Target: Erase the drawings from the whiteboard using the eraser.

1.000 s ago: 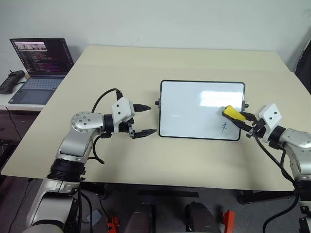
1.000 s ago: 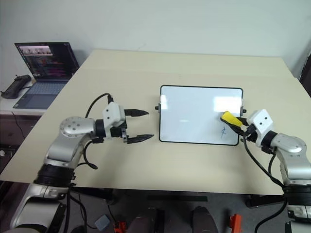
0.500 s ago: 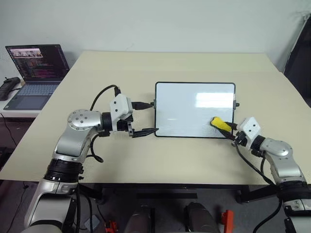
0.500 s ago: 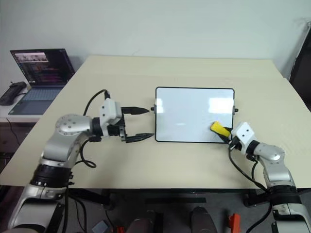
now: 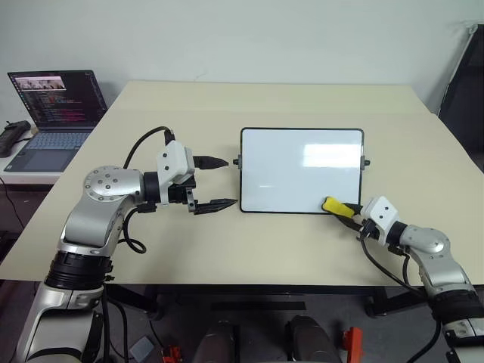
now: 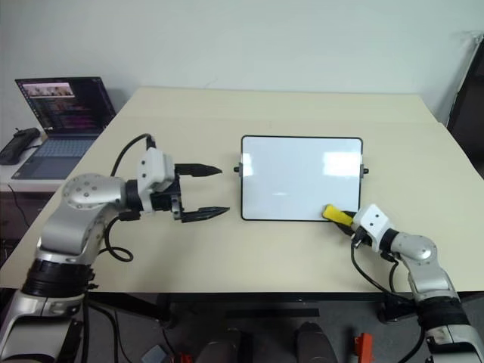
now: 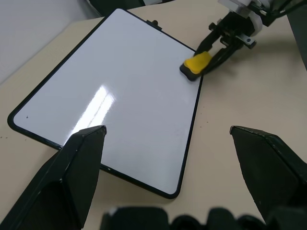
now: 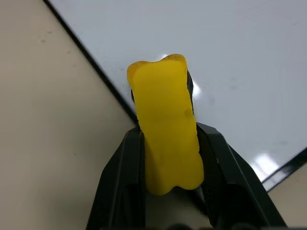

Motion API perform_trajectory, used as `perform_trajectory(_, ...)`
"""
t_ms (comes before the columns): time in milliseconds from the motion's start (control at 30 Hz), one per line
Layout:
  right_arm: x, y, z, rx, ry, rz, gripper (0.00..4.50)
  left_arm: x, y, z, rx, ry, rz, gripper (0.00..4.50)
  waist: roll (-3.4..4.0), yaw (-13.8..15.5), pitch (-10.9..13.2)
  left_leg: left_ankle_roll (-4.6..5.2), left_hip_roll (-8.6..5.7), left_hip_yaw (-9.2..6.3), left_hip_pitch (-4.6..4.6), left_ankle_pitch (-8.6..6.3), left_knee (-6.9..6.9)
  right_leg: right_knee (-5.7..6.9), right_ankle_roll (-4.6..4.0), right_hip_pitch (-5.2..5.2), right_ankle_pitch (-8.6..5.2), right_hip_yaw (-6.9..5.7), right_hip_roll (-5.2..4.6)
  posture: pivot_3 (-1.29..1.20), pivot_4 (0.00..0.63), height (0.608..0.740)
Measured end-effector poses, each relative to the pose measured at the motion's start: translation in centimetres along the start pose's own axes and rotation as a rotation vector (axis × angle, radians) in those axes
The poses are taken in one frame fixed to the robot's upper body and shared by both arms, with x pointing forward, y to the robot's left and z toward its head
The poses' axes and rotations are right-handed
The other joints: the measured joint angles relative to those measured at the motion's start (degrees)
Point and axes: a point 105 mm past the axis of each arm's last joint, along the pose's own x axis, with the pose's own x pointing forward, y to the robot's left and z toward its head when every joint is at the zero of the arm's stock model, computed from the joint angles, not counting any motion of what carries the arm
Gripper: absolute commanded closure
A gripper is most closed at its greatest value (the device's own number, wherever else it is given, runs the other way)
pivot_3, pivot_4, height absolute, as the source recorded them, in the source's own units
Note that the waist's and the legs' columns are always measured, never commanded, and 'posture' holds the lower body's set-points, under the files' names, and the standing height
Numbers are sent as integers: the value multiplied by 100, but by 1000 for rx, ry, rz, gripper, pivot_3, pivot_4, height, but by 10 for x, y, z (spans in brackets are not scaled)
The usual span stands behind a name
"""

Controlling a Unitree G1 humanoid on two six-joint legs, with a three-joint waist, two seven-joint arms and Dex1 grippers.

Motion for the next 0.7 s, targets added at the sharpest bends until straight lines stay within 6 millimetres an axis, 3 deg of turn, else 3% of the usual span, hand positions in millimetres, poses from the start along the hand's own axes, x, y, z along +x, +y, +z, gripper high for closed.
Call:
perform_trajectory(100, -5, -28, 6, -43, 13, -82, 3390, 0, 0, 0, -8, 3, 1, 0, 0, 29, 0, -1, -1, -1, -5, 3, -1, -2, 0, -1, 0, -8, 0, 0, 150, 740)
perform_trajectory(167, -8, -32, 7, -57, 20, -89, 3390, 0, 0, 0, -8, 1, 6, 0, 0, 51, 0, -2, 1, -7, -11, 3, -4, -8, -1, -3, -1, -18, 0, 0, 150, 740)
perform_trajectory(333, -10, -15, 0, -48, 27, -44, 3392, 1, 0, 3, -3, -4, 7, 0, -3, 48, -2, -3, 1, -6, -17, 1, -11, -15, -3, -8, -3, -18, -1, 0, 150, 740)
perform_trajectory(467, -8, 27, -11, -7, 45, 94, 3392, 2, 0, 2, -13, 0, 7, 0, -3, 19, -2, -3, 4, -5, -15, 1, -11, -14, -1, -9, -3, -11, 0, 0, 150, 740)
perform_trajectory(700, -8, 29, -10, -3, 53, 94, 3393, 3, 0, 2, -13, -4, 6, 0, -10, 34, -6, -4, 5, -9, -12, 1, -9, -14, -25, -5, -16, -15, 0, 0, 150, 740)
